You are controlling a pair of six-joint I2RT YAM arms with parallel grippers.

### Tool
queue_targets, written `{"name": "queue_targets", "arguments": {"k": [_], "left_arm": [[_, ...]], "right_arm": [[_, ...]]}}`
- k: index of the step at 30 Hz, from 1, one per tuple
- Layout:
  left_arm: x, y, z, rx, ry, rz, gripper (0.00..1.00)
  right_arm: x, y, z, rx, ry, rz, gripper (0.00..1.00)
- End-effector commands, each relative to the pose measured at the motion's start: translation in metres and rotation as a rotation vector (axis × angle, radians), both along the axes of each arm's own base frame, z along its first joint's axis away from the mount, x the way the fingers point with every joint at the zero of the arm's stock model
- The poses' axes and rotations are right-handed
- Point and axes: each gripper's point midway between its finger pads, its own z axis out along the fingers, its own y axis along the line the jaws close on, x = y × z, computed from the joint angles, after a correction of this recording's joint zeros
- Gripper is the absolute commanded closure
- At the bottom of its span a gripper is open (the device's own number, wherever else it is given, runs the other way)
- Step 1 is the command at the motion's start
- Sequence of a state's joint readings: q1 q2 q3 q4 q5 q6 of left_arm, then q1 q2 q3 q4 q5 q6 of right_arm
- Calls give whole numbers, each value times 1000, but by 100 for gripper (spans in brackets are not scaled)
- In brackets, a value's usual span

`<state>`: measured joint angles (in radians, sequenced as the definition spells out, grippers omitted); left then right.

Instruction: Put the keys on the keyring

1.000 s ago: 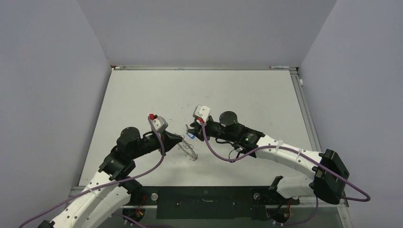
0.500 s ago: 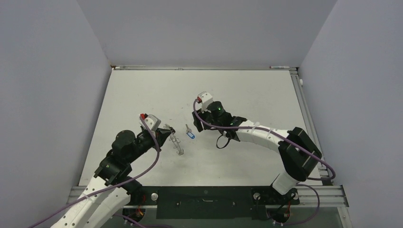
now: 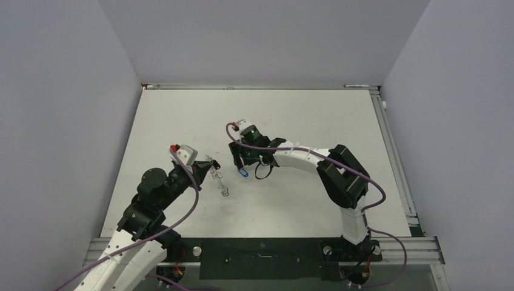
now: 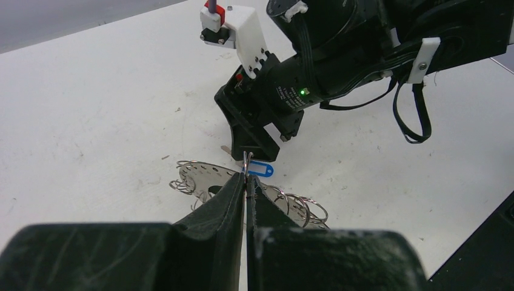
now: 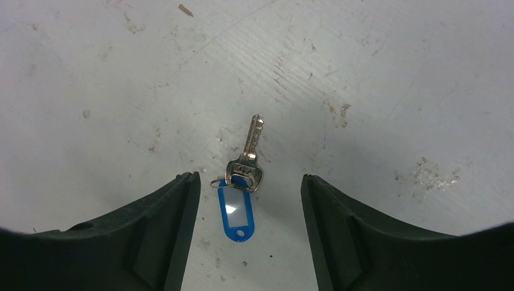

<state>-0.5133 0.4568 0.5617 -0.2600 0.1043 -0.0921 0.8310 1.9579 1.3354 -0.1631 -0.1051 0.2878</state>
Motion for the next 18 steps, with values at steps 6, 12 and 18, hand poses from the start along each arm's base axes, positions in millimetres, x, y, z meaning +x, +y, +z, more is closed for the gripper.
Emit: {"name": "queue_targets", "arguments": {"k": [6,12,18], "left_arm": [[3,0,39,-61,-90,0,100],[3,0,39,-63,-91,-1,100],[2,-1,39,-64,-88,-6,100]], "right_arm": [[2,7,-4,7,93,-277,50],[-7,17,-10,2,105,-282,56],[-9,24,-16,2,119,-273,64]]}}
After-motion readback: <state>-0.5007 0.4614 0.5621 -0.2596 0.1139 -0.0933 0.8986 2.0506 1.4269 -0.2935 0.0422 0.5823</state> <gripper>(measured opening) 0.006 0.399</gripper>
